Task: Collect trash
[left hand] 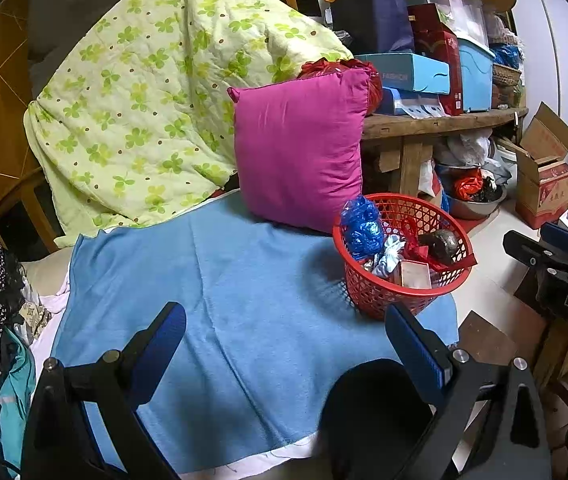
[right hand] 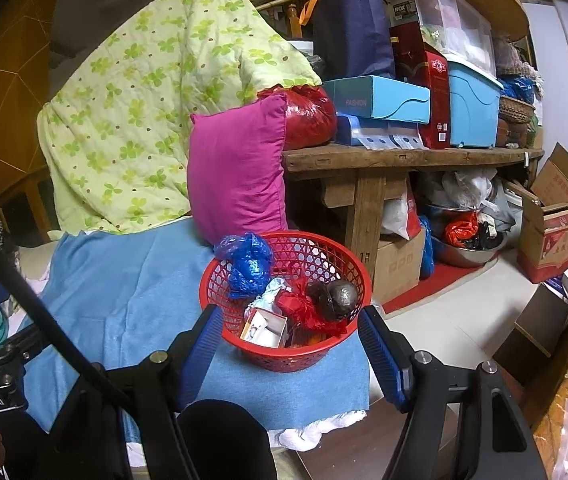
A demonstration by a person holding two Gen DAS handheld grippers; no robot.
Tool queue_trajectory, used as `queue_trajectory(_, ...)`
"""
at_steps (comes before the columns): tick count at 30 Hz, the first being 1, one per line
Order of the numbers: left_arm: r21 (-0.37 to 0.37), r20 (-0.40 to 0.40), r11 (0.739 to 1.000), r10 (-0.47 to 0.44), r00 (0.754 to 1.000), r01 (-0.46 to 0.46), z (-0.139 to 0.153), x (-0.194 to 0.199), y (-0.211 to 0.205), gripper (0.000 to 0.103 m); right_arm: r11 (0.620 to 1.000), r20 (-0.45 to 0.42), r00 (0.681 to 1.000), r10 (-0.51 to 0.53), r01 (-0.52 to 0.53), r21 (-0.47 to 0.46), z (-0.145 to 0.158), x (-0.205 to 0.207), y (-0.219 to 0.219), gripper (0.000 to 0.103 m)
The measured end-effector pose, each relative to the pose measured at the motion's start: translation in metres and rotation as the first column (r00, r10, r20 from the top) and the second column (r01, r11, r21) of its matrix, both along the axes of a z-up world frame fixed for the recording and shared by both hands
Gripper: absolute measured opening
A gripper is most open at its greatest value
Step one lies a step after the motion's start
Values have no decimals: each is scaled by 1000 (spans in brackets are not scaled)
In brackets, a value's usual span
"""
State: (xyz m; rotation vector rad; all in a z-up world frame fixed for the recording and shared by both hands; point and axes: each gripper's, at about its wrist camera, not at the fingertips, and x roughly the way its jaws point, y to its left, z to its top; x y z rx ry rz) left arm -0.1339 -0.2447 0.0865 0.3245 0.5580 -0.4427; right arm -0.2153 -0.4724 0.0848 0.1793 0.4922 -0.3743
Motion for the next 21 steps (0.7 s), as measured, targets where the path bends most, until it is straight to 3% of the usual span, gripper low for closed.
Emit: queue_trajectory(21, 34, 22, 999, -32, 999, 32, 6, -7, -15, 100, 1000, 7, 1000, -16, 16, 15, -2, -9, -13, 73)
